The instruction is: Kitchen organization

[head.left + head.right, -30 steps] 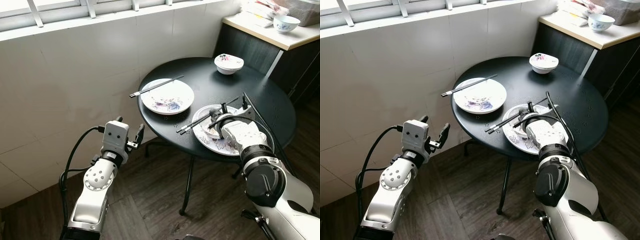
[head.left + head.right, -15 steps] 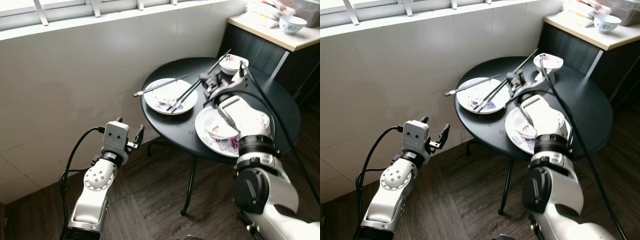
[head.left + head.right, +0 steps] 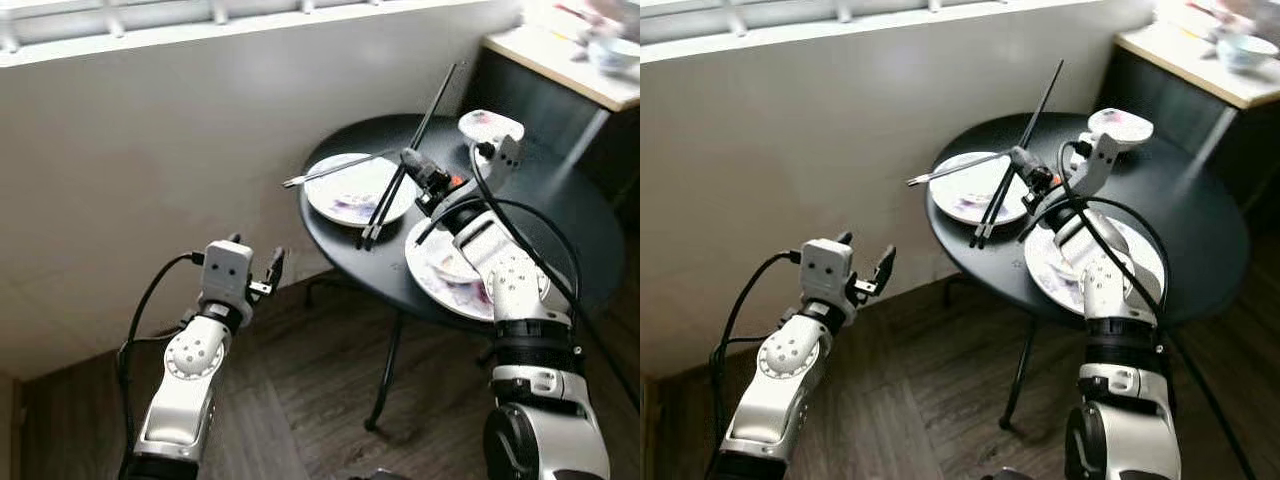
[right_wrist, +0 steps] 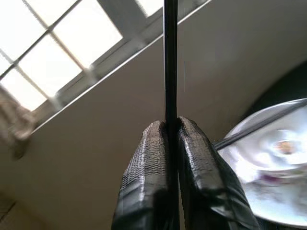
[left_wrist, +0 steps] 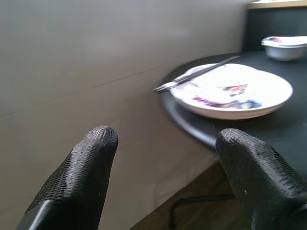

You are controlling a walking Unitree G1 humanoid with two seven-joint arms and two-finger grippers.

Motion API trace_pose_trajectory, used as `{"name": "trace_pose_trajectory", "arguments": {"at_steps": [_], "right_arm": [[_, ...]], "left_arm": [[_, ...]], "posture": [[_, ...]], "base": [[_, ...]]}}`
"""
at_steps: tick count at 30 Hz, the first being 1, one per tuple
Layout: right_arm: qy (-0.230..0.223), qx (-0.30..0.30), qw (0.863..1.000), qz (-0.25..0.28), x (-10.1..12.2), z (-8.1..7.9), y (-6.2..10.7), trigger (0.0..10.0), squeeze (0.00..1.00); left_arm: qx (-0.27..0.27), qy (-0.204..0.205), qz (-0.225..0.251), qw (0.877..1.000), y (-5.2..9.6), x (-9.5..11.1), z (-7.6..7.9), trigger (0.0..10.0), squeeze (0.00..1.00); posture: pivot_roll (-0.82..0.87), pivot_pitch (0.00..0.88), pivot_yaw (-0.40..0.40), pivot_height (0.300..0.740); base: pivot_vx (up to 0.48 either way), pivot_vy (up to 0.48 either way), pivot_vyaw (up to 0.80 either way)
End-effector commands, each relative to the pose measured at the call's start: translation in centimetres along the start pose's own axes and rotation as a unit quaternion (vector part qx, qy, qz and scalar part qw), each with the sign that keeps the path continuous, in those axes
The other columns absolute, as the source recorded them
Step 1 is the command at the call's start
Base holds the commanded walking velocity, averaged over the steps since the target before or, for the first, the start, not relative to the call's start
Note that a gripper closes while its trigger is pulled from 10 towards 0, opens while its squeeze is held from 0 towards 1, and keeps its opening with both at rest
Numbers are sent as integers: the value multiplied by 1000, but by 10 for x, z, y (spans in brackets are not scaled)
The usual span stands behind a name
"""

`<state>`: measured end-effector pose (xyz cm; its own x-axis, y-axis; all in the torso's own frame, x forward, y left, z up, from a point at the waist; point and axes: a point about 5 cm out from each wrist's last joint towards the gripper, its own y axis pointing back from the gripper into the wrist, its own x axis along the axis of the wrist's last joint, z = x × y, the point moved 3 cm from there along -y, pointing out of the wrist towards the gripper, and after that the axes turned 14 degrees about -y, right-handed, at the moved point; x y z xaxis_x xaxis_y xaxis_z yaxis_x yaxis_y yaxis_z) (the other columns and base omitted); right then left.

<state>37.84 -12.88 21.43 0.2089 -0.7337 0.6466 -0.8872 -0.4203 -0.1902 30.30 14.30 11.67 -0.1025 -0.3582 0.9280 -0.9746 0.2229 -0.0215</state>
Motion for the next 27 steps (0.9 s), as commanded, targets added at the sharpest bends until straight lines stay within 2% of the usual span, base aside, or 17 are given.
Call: {"name": "trace_pose_trajectory", "arguments": {"at_steps": [1, 7, 18, 23, 26, 27], "right_arm": [[-5, 31, 1000, 0, -3, -11, 4, 0, 0], [2, 58, 998, -22, -19, -21, 8, 0, 0], [50, 52, 996, -55, -43, -17, 20, 0, 0], [77, 49, 994, -61, -50, -16, 24, 0, 0], [114, 55, 989, -71, -55, -17, 26, 0, 0], [160, 61, 982, -81, -60, -17, 28, 0, 0]], "left_arm": [[-3, 4, -6, 1000, -1, -2, 1, 10000, 0], [3, 7, -6, 1000, -1, -2, 0, 10000, 0], [15, 18, -13, 1000, 0, -3, -4, 10000, 0], [16, 18, -14, 1000, 0, -3, -4, 10000, 0], [21, 18, -12, 1000, 0, -3, -5, 10000, 0], [24, 16, -11, 1000, 0, -3, -6, 10000, 0]], "posture": [[-20, 0, -33, 740], [-19, 0, -33, 740], [-19, 0, -36, 740], [-19, 0, -36, 740], [-19, 0, -36, 740], [-19, 0, -36, 740]], "base": [[0, 0, 800], [0, 0, 800], [0, 0, 800], [0, 422, 800], [0, 320, 800], [0, 0, 800]]}}
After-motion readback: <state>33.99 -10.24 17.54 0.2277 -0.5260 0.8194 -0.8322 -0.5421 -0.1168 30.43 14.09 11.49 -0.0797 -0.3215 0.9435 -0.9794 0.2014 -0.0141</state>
